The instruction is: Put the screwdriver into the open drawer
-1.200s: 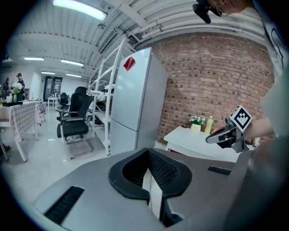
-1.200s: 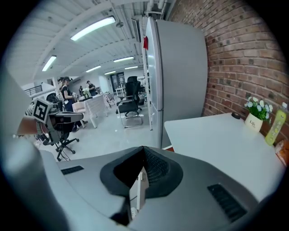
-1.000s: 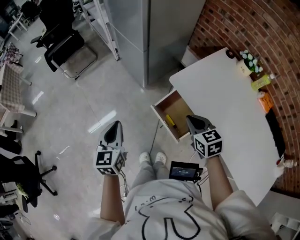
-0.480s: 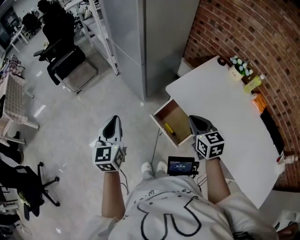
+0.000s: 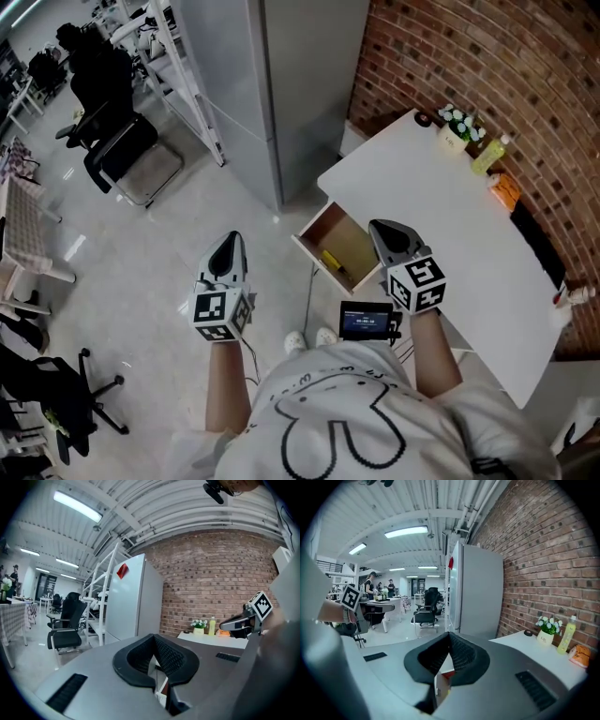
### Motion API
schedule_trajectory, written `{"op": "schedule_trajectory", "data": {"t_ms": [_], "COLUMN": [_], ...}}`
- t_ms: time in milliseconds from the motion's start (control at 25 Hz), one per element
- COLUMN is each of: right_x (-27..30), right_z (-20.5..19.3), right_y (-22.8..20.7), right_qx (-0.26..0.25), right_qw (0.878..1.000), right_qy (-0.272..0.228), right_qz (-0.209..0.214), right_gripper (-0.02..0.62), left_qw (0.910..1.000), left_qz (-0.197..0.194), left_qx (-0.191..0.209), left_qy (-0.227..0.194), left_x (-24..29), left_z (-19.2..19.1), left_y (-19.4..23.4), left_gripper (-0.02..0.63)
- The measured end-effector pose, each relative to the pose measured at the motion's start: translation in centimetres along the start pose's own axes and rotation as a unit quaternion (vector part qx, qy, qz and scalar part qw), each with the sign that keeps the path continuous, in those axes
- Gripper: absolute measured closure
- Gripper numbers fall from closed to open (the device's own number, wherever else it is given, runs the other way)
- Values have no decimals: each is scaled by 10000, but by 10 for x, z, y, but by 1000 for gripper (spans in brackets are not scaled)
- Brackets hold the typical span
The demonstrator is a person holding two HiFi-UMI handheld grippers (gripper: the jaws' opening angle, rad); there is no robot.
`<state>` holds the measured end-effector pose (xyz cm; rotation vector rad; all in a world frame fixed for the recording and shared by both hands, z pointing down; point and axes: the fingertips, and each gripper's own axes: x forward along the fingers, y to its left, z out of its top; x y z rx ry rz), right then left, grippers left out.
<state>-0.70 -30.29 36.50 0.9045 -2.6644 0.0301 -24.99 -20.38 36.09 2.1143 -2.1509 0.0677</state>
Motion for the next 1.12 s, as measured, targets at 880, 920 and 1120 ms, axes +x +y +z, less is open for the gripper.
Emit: {"op": "schedule_trajectory", "data": {"t_ms": [880,920,1120], "right_x": [-18,-20,-25], "right_z": [21,21,22], "right_y": [-21,-21,-21], "right_qx": [-210,-214,-208], "right_qw": [9985,9985,9982], "right_qy": [-360,-364,-407], "right_qz": [-354,-358,-378], "right_gripper": [577,577,577], "left_qw": [9986,9986,9982], "left_qz": [-276,-280,-333], "left_qx": [342,338,392], "left_qy": [-291,-298,-304], "left_x": [14,14,11], "left_z": [31,32,32], "left_y": [-17,-18,-24], "left_gripper": [597,597,597]}}
